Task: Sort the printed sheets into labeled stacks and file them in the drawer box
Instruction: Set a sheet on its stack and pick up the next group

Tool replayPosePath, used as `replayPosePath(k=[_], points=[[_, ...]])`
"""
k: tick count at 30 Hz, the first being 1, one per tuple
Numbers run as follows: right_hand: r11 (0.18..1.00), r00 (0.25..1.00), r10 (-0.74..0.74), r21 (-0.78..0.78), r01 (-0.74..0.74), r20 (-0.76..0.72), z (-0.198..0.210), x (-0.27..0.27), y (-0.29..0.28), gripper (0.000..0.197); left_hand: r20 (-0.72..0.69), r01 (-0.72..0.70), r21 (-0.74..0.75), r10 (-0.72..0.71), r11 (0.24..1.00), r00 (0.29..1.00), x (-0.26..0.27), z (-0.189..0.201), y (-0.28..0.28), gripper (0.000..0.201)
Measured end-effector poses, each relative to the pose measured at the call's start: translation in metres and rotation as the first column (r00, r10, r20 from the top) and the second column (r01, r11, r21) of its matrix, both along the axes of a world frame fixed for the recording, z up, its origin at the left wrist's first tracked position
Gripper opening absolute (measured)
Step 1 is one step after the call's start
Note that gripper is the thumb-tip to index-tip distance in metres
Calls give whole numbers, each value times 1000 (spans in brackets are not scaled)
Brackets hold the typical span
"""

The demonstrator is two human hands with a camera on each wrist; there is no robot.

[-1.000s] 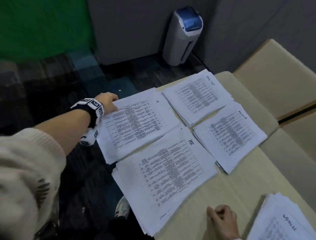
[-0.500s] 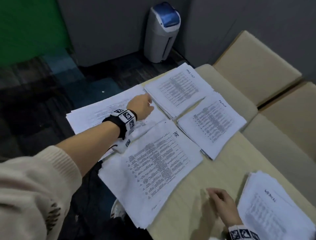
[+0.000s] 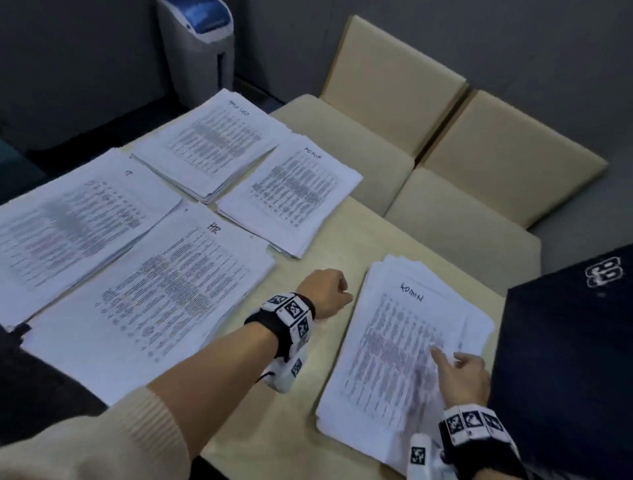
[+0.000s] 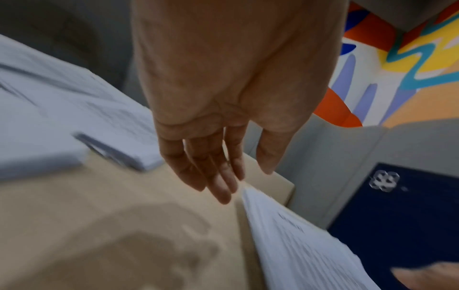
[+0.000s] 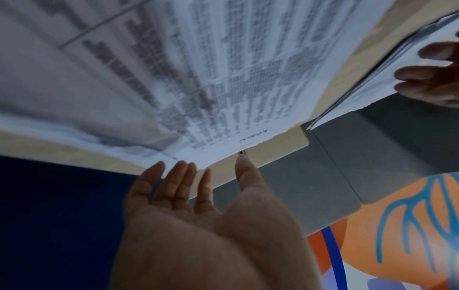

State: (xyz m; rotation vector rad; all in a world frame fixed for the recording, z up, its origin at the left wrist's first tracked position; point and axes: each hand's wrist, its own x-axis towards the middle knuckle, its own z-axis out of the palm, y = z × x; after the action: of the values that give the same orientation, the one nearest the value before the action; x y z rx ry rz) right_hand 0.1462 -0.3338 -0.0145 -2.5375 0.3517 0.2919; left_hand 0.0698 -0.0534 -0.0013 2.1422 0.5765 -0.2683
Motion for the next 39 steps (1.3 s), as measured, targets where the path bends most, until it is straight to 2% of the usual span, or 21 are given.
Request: replayPosePath(k=[2, 7, 10, 14, 16, 18, 19, 22, 23, 25, 28, 30, 32, 36, 37, 39], points=[[1000, 997, -15, -23, 14, -72, -6, 8, -17, 60, -57, -23, 80, 27, 997, 998, 7, -14, -30, 28], [991, 981, 23, 136, 4, -190, -15, 18, -38, 51, -127, -111, 255, 147, 960, 981, 14, -34, -71, 21], [969, 986, 27, 246, 15, -165, -23, 21, -46, 43, -98, -161, 280, 195, 947, 976, 12, -35, -77, 22], [956, 992, 79, 289, -47, -100, -26, 21, -45, 27, -100, -215, 259, 248, 942, 964, 10, -34, -71, 27], [952, 993, 102, 296, -82, -55, -24, 21, -46, 37, -110, -243, 241, 275, 939, 955, 8, -37, -66, 31], [964, 991, 130, 238, -122, -17, -15, 18, -51, 47, -109, -264, 215, 292, 940, 950, 8, -41, -62, 33], [970, 992, 128, 209, -126, 5, -12, 17, -55, 44, -108, -267, 199, 292, 943, 950, 8, -42, -60, 32], [974, 998, 58, 218, -63, 28, -2, 12, -68, 14, -79, -219, 221, 241, 950, 967, 10, -40, -55, 35], [967, 999, 30, 254, -35, 23, -1, 11, -72, 17, -67, -190, 250, 212, 950, 975, 12, -38, -53, 34], [929, 998, -55, 365, 58, -21, 3, 7, -73, 19, -84, -92, 327, 126, 941, 989, 16, -31, -47, 35], [835, 980, -160, 513, 200, -120, 14, 1, -67, 13, -98, 100, 477, -61, 873, 993, 25, -15, -40, 39], [749, 959, -206, 600, 282, -194, 20, -3, -64, 15, -49, 158, 529, -156, 834, 987, 30, -7, -38, 41], [680, 939, -224, 648, 343, -261, 20, -9, -60, 16, -11, 174, 538, -200, 825, 980, 32, -6, -38, 41], [633, 916, -256, 662, 401, -310, 8, -3, -57, 26, 38, 106, 451, -137, 886, 990, 29, -11, -43, 27], [630, 912, -264, 660, 410, -315, 5, -1, -56, 28, 92, 50, 430, -99, 901, 991, 26, -12, -44, 22], [609, 908, -272, 673, 420, -320, 4, 4, -54, 30, 250, -115, 374, 19, 920, 968, 17, -13, -49, 34]])
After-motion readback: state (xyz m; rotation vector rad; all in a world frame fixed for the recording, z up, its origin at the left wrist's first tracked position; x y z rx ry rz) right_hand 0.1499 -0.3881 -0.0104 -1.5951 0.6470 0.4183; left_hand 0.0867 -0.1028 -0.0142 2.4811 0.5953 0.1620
